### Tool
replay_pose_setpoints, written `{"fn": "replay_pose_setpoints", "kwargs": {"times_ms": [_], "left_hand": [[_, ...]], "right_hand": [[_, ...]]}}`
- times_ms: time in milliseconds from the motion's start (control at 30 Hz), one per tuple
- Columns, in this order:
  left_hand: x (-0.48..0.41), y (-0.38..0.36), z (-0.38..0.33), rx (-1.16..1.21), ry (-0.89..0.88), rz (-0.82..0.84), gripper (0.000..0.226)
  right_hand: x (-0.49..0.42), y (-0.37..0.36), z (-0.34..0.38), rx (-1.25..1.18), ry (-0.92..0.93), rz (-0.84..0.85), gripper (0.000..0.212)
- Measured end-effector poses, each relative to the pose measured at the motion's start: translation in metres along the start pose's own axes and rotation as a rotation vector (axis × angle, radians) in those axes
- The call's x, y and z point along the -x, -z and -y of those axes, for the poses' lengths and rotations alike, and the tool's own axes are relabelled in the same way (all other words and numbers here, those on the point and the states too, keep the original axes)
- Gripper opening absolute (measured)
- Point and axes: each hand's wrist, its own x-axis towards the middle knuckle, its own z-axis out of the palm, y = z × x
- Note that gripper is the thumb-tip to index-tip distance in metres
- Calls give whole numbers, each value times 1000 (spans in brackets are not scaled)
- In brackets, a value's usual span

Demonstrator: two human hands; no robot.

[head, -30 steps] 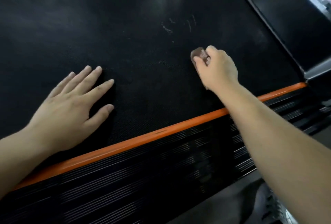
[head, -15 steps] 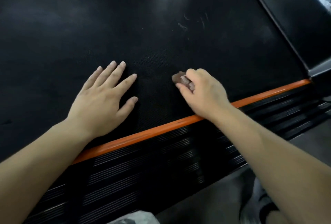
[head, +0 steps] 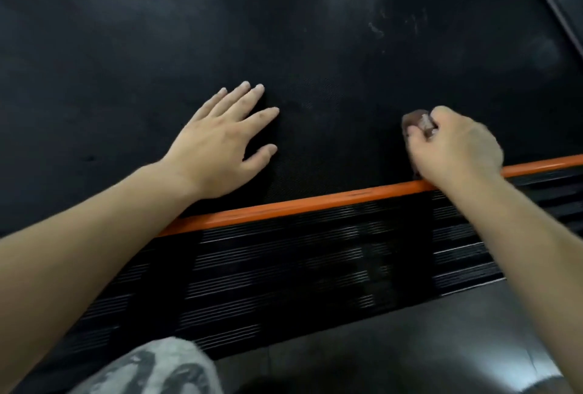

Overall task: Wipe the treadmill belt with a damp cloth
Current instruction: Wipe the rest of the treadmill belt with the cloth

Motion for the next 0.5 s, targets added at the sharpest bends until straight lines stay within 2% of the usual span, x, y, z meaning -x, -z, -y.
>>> {"fn": "replay_pose_setpoints", "kwargs": {"times_ms": [67, 167, 200, 300, 333, 367, 433, 467, 500], "left_hand": [[15, 5, 11, -32, 77, 4, 72], [42, 8, 31, -21, 187, -14, 73], [45, 7, 34, -12, 198, -15, 73], [44, 4, 35, -8, 213, -35, 71], [43, 3, 35, -7, 215, -44, 71], [42, 3, 34, -5, 211, -48, 70], [43, 4, 35, -1, 199, -46, 70], [45, 5, 36, 1, 199, -47, 70], [45, 6, 36, 8, 201, -47, 69]], "right_hand": [[15, -10, 21, 15, 13, -44, 26], [36, -20, 73, -153, 269, 13, 23], [26, -21, 78, -166, 287, -6, 23], [-21, -15, 80, -185, 105, -67, 30], [-22, -17, 84, -190, 126, -91, 31], [-12, -19, 90, -205, 224, -97, 31], [21, -21, 105, -286, 568, -25, 30], [30, -22, 107, -299, 686, 34, 29], [25, -20, 105, -292, 722, 57, 28]]}}
